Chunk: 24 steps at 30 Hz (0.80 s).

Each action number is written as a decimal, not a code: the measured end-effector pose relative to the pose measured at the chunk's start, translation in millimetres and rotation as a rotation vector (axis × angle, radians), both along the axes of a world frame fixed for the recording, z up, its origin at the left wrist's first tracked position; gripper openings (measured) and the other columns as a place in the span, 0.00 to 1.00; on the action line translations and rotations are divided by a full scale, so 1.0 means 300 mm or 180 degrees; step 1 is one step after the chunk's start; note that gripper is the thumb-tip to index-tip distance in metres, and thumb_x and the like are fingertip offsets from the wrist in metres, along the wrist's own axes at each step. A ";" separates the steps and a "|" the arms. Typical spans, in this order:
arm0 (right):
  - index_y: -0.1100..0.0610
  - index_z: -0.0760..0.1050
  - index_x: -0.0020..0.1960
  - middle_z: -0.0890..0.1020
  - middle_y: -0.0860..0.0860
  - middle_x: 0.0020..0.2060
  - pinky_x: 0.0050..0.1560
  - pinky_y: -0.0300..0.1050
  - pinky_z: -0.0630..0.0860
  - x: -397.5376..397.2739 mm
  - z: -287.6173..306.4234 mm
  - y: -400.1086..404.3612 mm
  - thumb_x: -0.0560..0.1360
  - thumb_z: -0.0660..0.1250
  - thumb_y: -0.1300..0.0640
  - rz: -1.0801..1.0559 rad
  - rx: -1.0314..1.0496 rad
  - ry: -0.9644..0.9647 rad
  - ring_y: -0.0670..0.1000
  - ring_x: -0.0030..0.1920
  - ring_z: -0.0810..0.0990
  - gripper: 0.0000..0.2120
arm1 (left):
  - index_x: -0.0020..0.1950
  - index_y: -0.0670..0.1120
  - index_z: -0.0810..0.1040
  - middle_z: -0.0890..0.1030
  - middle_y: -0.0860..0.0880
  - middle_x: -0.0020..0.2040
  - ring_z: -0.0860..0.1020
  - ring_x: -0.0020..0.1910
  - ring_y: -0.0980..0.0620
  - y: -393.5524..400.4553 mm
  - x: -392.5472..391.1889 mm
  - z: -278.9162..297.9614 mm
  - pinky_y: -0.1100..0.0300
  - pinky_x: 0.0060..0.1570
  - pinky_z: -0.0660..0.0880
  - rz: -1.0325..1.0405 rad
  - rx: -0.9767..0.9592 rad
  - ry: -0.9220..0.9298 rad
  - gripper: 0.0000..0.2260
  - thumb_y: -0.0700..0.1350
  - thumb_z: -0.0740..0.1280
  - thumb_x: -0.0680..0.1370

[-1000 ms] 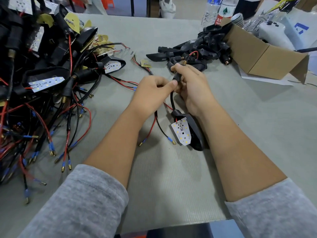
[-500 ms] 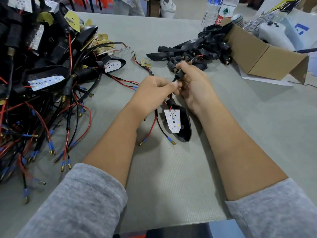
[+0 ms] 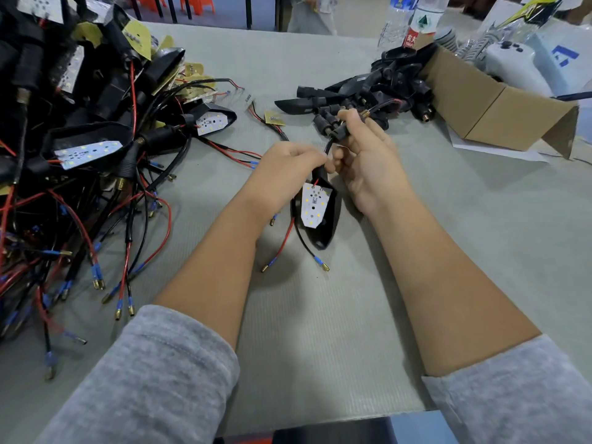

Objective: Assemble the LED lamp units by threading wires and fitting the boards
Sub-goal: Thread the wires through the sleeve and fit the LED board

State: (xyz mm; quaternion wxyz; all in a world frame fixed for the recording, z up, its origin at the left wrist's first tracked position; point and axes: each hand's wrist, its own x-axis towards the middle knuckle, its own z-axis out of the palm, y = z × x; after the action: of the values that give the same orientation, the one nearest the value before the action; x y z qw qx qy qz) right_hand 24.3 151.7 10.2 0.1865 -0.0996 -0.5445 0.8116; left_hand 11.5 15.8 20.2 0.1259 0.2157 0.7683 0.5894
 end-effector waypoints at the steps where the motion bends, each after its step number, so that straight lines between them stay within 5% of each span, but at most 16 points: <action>1: 0.57 0.76 0.53 0.76 0.48 0.31 0.33 0.42 0.70 0.000 0.001 0.001 0.80 0.65 0.54 -0.0026 0.0013 -0.0012 0.47 0.28 0.71 0.07 | 0.40 0.46 0.84 0.81 0.50 0.38 0.77 0.41 0.54 0.001 0.001 0.000 0.59 0.51 0.72 0.0017 -0.0028 0.0032 0.12 0.44 0.63 0.79; 7: 0.53 0.76 0.44 0.76 0.48 0.30 0.37 0.45 0.69 0.004 0.009 -0.001 0.77 0.66 0.55 0.0060 0.0058 -0.0158 0.48 0.27 0.70 0.04 | 0.42 0.43 0.81 0.85 0.44 0.43 0.80 0.44 0.53 0.002 0.005 -0.001 0.55 0.58 0.75 -0.0070 0.0007 0.0094 0.11 0.40 0.61 0.81; 12: 0.57 0.74 0.44 0.72 0.50 0.28 0.31 0.41 0.68 0.009 0.015 -0.005 0.76 0.66 0.59 0.0151 0.0111 -0.0129 0.50 0.26 0.66 0.03 | 0.43 0.42 0.80 0.81 0.51 0.36 0.78 0.38 0.57 0.005 0.005 -0.004 0.62 0.51 0.73 -0.0127 0.0025 0.0174 0.10 0.40 0.61 0.81; 19: 0.58 0.73 0.48 0.68 0.49 0.26 0.25 0.36 0.65 0.021 0.019 -0.019 0.75 0.65 0.59 0.0257 0.0501 -0.0287 0.47 0.23 0.66 0.04 | 0.42 0.43 0.81 0.81 0.49 0.37 0.79 0.42 0.54 0.005 0.010 -0.002 0.56 0.57 0.74 -0.0138 -0.0077 0.0211 0.11 0.40 0.62 0.81; 24: 0.59 0.72 0.44 0.71 0.50 0.28 0.28 0.40 0.69 0.010 0.018 -0.012 0.79 0.63 0.58 0.0192 0.0106 -0.0115 0.48 0.24 0.69 0.06 | 0.39 0.48 0.83 0.85 0.51 0.39 0.82 0.46 0.51 0.000 0.002 0.000 0.50 0.61 0.75 -0.0043 0.0190 -0.0060 0.13 0.44 0.63 0.81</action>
State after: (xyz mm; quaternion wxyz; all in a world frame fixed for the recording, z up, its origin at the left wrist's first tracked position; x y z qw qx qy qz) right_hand 27.2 148.2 15.5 0.1537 -0.0946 -0.5640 0.8058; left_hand 12.1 15.9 20.2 0.1307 0.2191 0.7477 0.6131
